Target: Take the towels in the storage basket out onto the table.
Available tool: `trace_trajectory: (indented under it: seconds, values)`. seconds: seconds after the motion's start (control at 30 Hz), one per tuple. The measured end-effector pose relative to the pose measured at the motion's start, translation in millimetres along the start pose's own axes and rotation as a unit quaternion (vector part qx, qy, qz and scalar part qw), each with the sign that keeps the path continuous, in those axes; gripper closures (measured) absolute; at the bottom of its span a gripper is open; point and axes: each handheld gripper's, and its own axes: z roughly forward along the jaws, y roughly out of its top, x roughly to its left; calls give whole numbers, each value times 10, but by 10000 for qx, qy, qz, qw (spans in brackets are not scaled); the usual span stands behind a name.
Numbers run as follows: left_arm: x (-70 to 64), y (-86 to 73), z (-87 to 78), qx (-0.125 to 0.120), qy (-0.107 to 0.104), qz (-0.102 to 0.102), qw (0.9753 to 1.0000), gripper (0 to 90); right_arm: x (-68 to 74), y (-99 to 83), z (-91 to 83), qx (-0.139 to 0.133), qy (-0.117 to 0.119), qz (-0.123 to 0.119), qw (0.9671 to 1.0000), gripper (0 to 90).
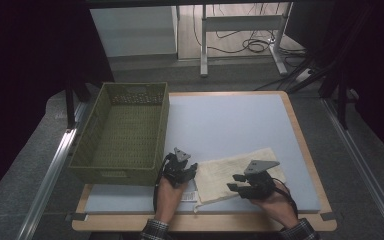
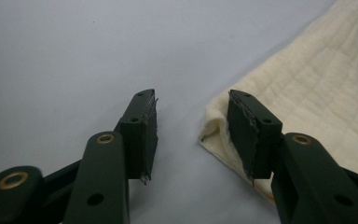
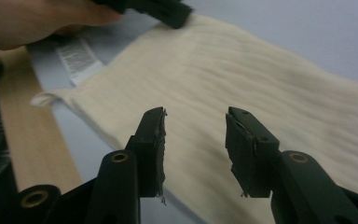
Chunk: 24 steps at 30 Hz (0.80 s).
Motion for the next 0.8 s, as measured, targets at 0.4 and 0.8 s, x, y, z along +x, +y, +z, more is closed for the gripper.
trace_trajectory:
  seconds: [0.4,0.8]
  values:
    - [3,0,-3,13,-4,24,10000,533,496,118,391,180,724,-432,9963,582]
    - [-5,-2,-4,-12,-109,107,9999,592,735,140,594,309,357,-1025,9936,682]
